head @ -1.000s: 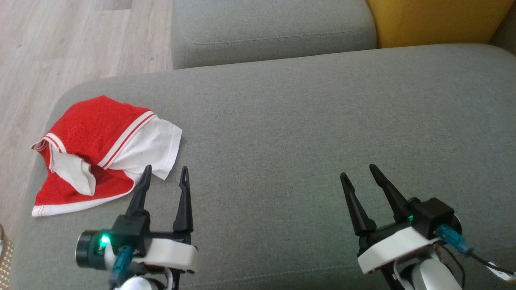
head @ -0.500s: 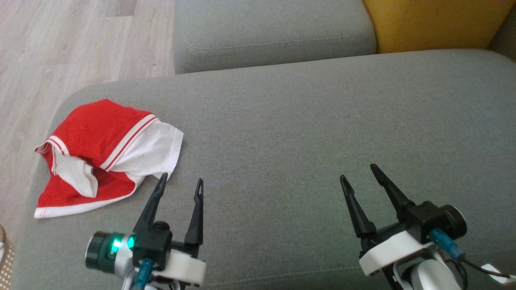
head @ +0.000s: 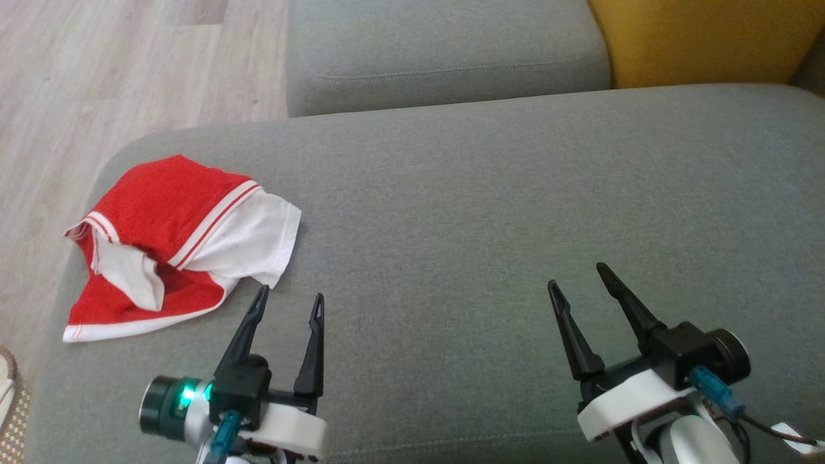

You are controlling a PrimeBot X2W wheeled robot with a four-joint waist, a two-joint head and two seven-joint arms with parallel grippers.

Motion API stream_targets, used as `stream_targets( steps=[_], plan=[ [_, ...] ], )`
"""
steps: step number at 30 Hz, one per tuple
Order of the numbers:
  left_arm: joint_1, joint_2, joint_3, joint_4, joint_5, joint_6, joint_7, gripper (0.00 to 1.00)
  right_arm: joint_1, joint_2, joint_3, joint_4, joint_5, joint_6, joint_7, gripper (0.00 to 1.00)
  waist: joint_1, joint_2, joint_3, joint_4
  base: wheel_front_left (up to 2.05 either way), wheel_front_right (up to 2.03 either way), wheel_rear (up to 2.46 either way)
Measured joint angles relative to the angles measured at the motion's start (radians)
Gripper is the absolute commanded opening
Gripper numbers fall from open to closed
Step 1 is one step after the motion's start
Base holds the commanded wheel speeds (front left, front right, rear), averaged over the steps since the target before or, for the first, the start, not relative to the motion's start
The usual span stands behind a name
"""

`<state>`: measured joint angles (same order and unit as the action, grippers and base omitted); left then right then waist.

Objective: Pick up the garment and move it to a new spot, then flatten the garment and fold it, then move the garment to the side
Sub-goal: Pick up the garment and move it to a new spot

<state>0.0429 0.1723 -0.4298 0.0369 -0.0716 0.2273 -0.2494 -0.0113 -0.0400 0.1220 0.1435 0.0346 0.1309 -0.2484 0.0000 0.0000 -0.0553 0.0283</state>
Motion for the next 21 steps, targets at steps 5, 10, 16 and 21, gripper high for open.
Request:
stream_targets(
  steps=[5, 10, 16, 21],
  plan=[
    [0.0, -0.018, 0.026, 0.006, 0.002, -0.009, 0.0, 1.0, 0.002, 0.0, 0.005, 0.002, -0.01, 0.0, -0.001, 1.0, 0.0, 0.0, -0.001, 0.028, 0.0, 0.0, 0.0],
    [0.013, -0.029, 0.049, 0.008, 0.011, -0.02, 0.0, 1.0, 0.002, 0.0, 0.011, 0.002, -0.01, 0.0, -0.004, 1.0, 0.0, 0.0, 0.0, 0.076, 0.0, 0.0, 0.0],
    [0.019, -0.04, 0.067, 0.009, 0.017, -0.026, 0.0, 1.0, 0.005, 0.0, 0.014, 0.003, -0.008, 0.0, -0.004, 1.0, 0.0, 0.0, 0.002, 0.155, 0.0, 0.0, 0.0],
    [0.039, -0.047, 0.09, 0.008, 0.018, -0.034, 0.0, 1.0, 0.022, 0.0, 0.012, 0.007, -0.01, 0.0, -0.004, 1.0, 0.0, 0.0, -0.001, 0.242, 0.0, 0.0, 0.0]
  ],
)
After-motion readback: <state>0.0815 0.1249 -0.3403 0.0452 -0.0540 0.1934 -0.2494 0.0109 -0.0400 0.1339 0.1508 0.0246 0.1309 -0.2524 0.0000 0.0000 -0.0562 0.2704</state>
